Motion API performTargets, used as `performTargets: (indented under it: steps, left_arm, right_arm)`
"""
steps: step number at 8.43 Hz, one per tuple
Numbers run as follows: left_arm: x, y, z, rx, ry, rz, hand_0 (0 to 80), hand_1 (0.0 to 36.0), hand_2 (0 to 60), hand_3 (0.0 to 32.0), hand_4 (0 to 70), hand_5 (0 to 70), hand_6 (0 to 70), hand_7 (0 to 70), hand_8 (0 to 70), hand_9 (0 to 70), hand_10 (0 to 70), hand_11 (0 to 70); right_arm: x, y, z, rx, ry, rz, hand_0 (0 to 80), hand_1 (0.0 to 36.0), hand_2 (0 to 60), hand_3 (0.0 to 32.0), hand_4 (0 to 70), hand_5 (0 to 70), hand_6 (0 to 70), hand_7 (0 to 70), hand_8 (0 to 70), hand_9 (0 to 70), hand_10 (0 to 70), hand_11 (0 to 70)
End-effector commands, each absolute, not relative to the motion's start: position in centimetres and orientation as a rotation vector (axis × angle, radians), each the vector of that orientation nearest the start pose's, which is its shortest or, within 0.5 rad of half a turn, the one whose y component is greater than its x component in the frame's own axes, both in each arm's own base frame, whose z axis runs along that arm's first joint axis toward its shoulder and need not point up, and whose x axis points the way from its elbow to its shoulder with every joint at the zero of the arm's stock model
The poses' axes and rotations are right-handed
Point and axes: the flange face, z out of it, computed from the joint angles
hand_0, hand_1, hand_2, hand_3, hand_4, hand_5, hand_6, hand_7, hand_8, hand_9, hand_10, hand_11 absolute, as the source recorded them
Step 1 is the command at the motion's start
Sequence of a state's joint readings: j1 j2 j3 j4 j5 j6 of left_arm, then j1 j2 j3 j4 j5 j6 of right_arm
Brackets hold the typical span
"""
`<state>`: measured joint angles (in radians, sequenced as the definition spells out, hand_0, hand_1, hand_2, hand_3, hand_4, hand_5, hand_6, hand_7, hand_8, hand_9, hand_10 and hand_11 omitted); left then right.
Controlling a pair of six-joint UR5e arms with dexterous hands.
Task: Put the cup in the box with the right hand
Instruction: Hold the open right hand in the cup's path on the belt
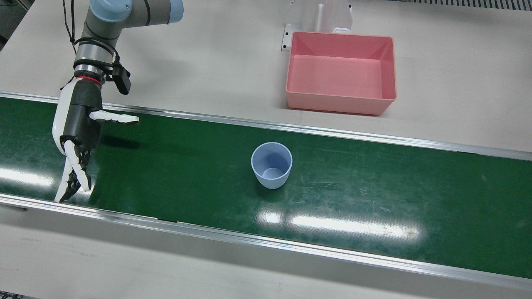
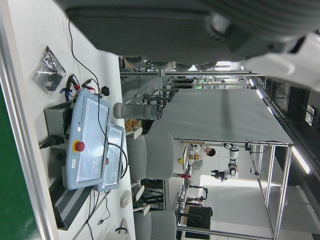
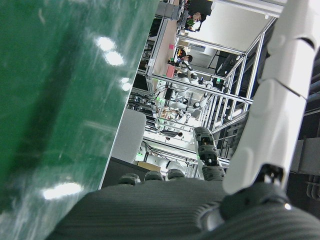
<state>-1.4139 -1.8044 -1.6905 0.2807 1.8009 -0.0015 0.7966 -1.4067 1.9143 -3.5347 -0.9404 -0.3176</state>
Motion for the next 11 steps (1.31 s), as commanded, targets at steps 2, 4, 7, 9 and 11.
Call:
performTargets:
  steps: [2,4,7,9,11]
  left_arm:
    - [-2.04,-58.04,53.29,-0.392,2.081,-1.934,0.0,0.0,0.0,0.0,0.0,0.0,0.0,0.0,0.0,0.0,0.0,0.0]
    - [-2.04,-58.04,53.29,-0.392,2.081,-1.934,0.0,0.0,0.0,0.0,0.0,0.0,0.0,0.0,0.0,0.0,0.0,0.0]
    - [-2.04,-58.04,53.29,-0.392,2.081,-1.934,0.0,0.0,0.0,0.0,0.0,0.0,0.0,0.0,0.0,0.0,0.0,0.0]
    - [-2.04,-58.04,53.29,-0.392,2.081,-1.934,0.0,0.0,0.0,0.0,0.0,0.0,0.0,0.0,0.0,0.0,0.0,0.0]
    - [-2.04,-58.03,53.22,-0.392,2.083,-1.933,0.0,0.0,0.0,0.0,0.0,0.0,0.0,0.0,0.0,0.0,0.0,0.0]
  right_arm:
    - [-21.41,-49.44,48.1,-0.14,2.532,-2.27,49.4,16.7,3.2,0.0,0.0,4.7,0.7,0.0,0.0,0.0,0.0,0.0]
    - [-21.38,-49.4,48.18,-0.141,2.531,-2.272,49.5,16.7,3.7,0.0,0.0,4.7,0.7,0.0,0.0,0.0,0.0,0.0]
    - [-21.5,-49.42,48.17,-0.14,2.533,-2.272,49.2,16.6,4.3,0.0,0.0,4.6,0.7,0.0,0.0,0.0,0.0,0.0]
    - [-21.62,-49.43,48.28,-0.14,2.534,-2.273,48.9,16.5,4.8,0.0,0.0,4.6,0.8,0.0,0.0,0.0,0.0,0.0]
    - [-21.89,-49.5,47.97,-0.138,2.54,-2.267,48.8,16.4,5.4,0.0,0.0,4.5,0.9,0.0,0.0,0.2,0.0,0.0]
